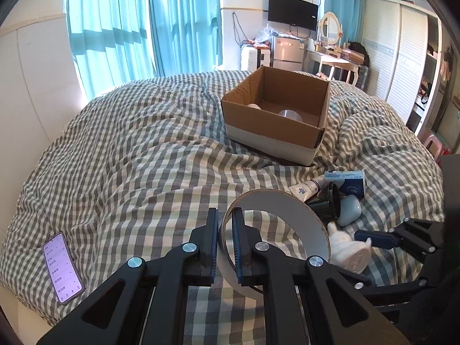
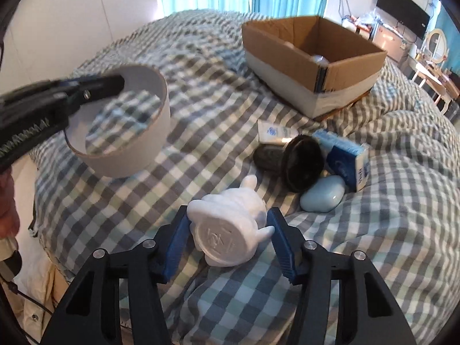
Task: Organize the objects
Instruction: 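Grasp the white bunny figurine with the right tool while the left tool holds the mirror, then lower the mirror and bunny into the box and open both tools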
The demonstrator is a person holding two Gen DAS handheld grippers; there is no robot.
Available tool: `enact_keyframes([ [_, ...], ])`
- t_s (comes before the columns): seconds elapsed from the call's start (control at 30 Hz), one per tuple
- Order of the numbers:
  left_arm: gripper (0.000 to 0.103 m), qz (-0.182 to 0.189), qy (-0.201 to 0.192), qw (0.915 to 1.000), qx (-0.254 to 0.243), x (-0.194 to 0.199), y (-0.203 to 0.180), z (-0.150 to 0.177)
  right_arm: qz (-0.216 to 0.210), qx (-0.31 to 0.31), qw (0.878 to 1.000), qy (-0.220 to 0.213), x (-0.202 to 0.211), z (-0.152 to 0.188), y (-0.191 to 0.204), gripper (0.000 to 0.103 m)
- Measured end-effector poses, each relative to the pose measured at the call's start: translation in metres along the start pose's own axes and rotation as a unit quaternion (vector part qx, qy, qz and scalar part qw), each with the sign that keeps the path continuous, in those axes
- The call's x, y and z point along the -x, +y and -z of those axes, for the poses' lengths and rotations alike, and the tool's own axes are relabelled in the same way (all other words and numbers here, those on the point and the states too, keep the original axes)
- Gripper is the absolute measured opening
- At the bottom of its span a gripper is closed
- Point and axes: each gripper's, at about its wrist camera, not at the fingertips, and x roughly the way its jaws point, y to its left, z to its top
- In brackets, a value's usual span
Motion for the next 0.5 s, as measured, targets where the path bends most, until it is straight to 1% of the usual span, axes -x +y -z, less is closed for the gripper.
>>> enact_keyframes([
  [0.13, 0.009, 0.002, -0.005, 1.0, -0.001, 0.003, -0.002, -0.007, 0.005, 0.001, 1.0, -0.028, 0.021, -0.009, -0.004, 0.055],
  [0.27, 0.009, 0.003, -0.016, 0.9999, -0.003, 0.006, -0.003, -0.023, 0.022, 0.002, 0.998, -0.066, 0.048, -0.03, -0.02, 0.055],
  [0.37, 0.009, 0.003, -0.031, 0.9995, -0.008, 0.009, -0.006, -0.044, 0.039, 0.001, 0.995, -0.094, 0.068, -0.051, -0.033, 0.055],
  [0.5, 0.009, 0.005, -0.048, 0.9987, -0.015, 0.007, -0.01, -0.08, 0.059, 0.001, 0.99, -0.129, 0.088, -0.087, -0.053, 0.055],
])
